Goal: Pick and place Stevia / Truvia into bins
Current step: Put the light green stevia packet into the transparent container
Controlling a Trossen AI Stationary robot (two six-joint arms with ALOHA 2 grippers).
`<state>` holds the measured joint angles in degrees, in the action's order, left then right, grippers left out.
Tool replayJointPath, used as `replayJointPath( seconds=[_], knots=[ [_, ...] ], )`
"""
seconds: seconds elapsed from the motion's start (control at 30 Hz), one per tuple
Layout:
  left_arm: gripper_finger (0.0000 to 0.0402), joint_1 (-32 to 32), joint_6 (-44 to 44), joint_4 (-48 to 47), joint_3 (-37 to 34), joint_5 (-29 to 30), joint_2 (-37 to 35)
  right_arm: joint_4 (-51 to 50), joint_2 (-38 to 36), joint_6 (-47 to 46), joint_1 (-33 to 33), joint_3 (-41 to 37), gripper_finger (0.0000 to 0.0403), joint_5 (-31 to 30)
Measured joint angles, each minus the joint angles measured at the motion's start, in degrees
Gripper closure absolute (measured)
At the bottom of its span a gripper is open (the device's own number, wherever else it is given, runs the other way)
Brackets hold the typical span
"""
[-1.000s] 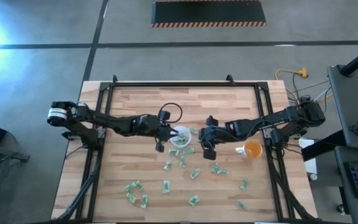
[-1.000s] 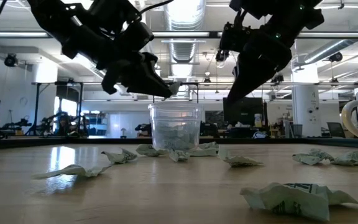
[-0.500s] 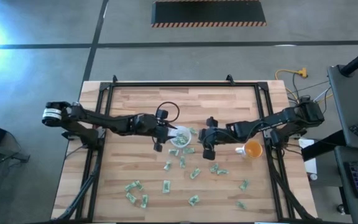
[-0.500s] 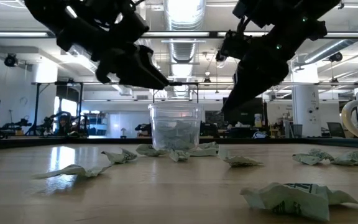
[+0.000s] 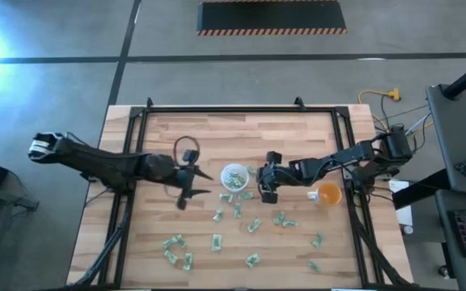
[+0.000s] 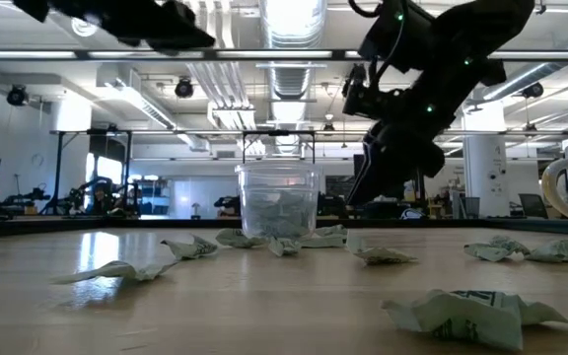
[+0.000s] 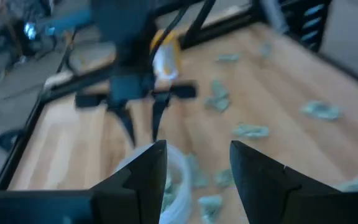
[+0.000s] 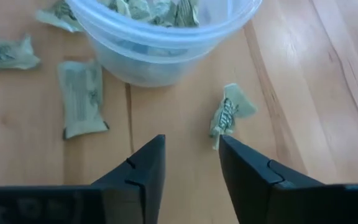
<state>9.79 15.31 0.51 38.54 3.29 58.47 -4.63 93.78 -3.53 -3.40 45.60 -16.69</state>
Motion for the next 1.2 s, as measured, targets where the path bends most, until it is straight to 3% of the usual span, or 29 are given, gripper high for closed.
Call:
replayJointPath(
  seconds=[0.4, 1.2],
  knots=[
    [0.0242, 6.3, 0.0, 0.0, -1.6, -0.2, -10.5, 3.9, 4.9, 0.9, 3.6, 0.0, 0.0234, 0.2],
    [0.0242, 6.4, 0.6, 0.8, -2.1, 0.0, -10.6, 8.2, 8.7, 0.9, 7.1, 0.0, 0.0265, 5.0]
  ],
)
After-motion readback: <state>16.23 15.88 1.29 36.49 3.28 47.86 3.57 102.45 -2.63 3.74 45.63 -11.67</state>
